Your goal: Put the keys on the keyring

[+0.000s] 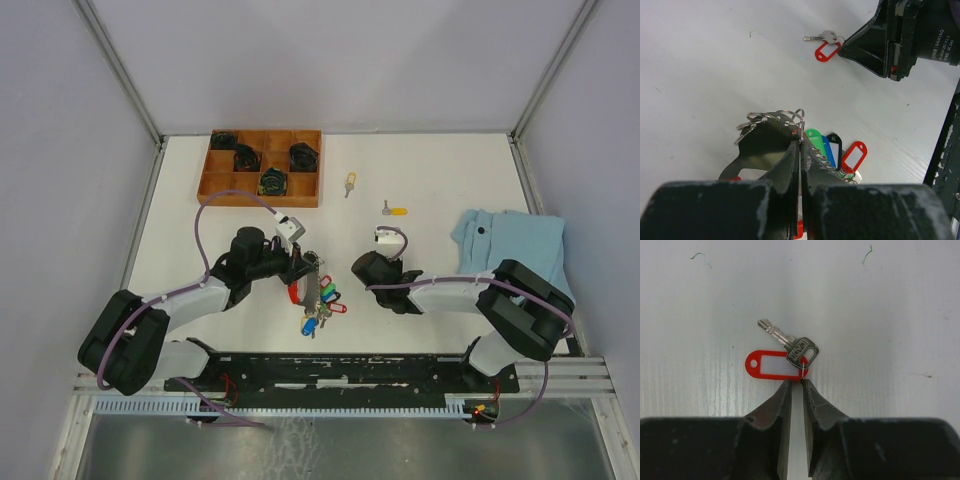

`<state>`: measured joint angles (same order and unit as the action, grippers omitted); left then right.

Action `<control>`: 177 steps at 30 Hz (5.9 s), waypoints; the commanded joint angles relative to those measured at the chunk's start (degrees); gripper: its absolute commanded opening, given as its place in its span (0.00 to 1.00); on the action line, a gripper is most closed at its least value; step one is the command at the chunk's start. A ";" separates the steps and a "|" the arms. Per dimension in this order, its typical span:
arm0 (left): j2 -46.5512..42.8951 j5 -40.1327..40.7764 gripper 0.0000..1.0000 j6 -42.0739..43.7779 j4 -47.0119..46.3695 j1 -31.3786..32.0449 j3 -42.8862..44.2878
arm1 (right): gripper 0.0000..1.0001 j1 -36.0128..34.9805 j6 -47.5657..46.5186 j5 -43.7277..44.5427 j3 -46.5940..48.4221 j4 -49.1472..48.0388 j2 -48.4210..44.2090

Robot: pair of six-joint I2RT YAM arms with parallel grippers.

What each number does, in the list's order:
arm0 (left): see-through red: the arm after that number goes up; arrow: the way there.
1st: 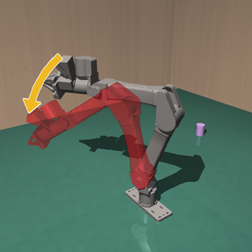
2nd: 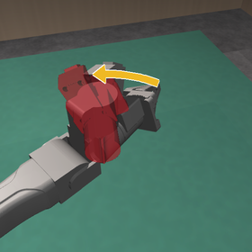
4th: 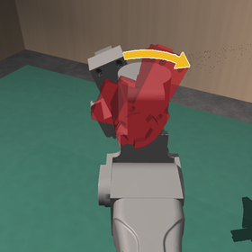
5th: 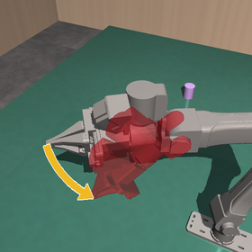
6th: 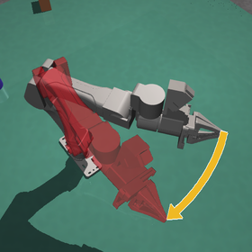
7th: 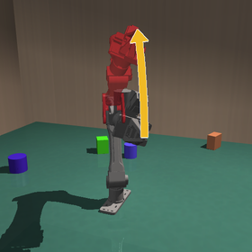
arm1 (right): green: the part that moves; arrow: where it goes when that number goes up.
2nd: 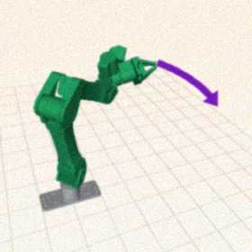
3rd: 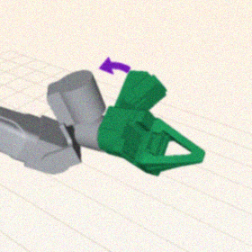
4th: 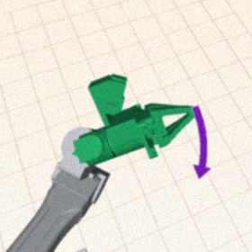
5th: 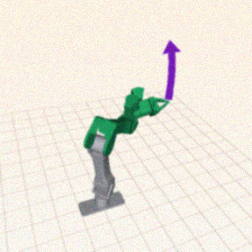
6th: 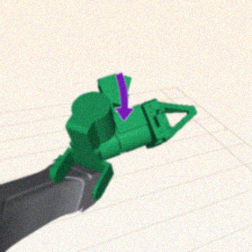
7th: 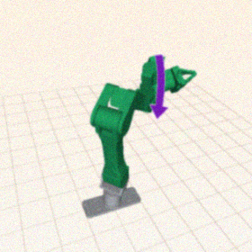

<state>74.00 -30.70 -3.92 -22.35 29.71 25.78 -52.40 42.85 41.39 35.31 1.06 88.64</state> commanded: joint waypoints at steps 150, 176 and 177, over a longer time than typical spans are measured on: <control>-4.75 1.77 0.03 0.81 -9.68 0.20 -2.56 | 0.36 19.74 -20.55 -59.08 12.96 14.68 1.55; -3.08 1.10 0.03 0.67 -9.29 0.19 -1.92 | 0.30 20.16 -20.90 -60.63 11.60 17.66 2.31; -3.00 1.08 0.03 0.69 -9.29 0.21 -1.90 | 0.29 20.13 -20.90 -60.55 11.54 17.51 2.37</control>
<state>70.76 -28.67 -3.42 -27.99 29.76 22.70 -32.51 22.24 -18.24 47.00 19.05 91.88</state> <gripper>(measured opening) 0.043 0.300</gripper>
